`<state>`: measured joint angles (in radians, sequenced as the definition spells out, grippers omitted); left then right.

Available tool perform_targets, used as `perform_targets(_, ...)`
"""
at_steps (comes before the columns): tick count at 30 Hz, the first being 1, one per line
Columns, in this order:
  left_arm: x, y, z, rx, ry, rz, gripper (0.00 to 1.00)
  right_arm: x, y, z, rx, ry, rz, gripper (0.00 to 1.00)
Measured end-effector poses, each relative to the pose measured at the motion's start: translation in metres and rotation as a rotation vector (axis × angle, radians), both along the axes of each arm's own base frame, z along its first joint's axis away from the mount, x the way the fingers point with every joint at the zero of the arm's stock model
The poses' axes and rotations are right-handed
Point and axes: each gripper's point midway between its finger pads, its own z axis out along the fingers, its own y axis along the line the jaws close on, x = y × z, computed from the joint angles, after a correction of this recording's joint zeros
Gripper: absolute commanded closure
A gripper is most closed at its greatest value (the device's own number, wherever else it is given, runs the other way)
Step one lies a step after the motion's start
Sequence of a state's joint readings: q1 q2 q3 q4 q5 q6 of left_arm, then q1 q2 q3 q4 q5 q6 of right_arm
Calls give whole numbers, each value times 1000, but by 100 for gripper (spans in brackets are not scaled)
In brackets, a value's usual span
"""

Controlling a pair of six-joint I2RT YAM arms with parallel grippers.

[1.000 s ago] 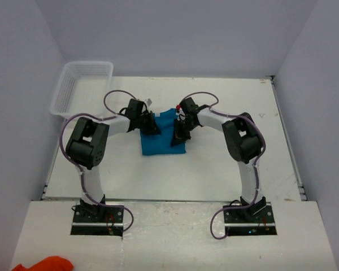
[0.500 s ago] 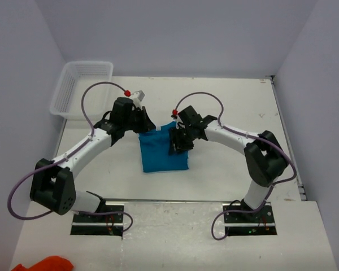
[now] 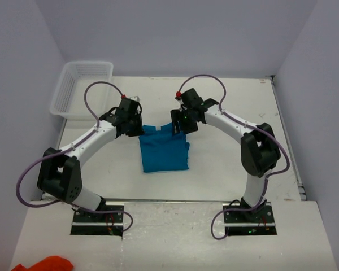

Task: Fold and stack the t-shirts
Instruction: Fold the long partially folded tshirt into a neat square

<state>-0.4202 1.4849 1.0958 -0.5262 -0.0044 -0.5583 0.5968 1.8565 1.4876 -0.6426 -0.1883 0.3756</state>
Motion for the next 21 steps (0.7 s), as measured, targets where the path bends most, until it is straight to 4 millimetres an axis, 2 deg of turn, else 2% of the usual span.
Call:
perform_targets(3,-5,12,-18,69,55,33,74,11,-16,-25,-52,48,-33,37)
perform_targets(5,-5,16,-24,91,69,45,73,17,-26,-34,-68,68,-50,37)
perform_targets(10,-5,18,-34,113,93,52,73,34,-41,-36,-59,79,-81,39)
perform_targets(15,-6,18,-42,123,113,51,73,41,-34,-36,-25,88,-64,42)
perform_targets(21,-5,20,-44,131,117,55,73,39,-24,-48,-3,127,-38,48)
